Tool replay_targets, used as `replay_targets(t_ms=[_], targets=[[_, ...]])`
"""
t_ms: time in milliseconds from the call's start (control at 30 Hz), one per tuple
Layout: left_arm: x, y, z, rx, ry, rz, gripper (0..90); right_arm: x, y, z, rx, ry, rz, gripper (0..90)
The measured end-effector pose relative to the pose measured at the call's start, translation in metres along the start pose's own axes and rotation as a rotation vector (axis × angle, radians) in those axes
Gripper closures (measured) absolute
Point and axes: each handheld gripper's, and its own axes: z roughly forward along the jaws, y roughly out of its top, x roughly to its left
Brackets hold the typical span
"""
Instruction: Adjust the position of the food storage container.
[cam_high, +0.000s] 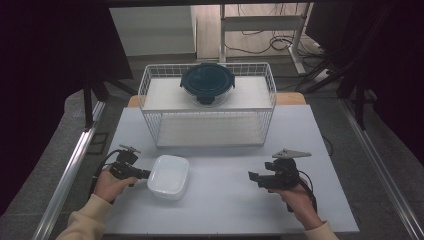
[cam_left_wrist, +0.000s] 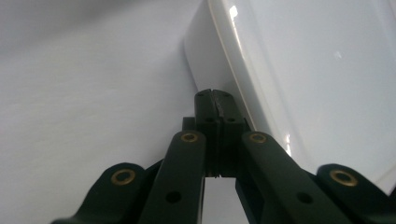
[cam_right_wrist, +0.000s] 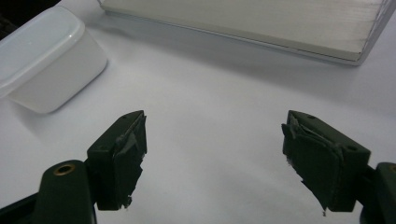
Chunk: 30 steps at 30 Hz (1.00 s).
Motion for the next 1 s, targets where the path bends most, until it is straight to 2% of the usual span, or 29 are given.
replay_targets(t_ms=[567,833,1000], targets=[[-0.046,0.015,0.024,0.036,-0.091,0.111,89.9,-0.001,0.0,0.0,-0.001,0.005,-0.004,21.3],[-0.063,0.022,0.035,0.05,-0.117,0.145,89.9,-0.001,0.0,-0.001,-0.007,0.002,0.002,21.3],[-0.069,0.025,0.039,0.054,-0.126,0.154,89.9,-0.002,0.0,-0.002,-0.004,0.003,0.003,21.3]])
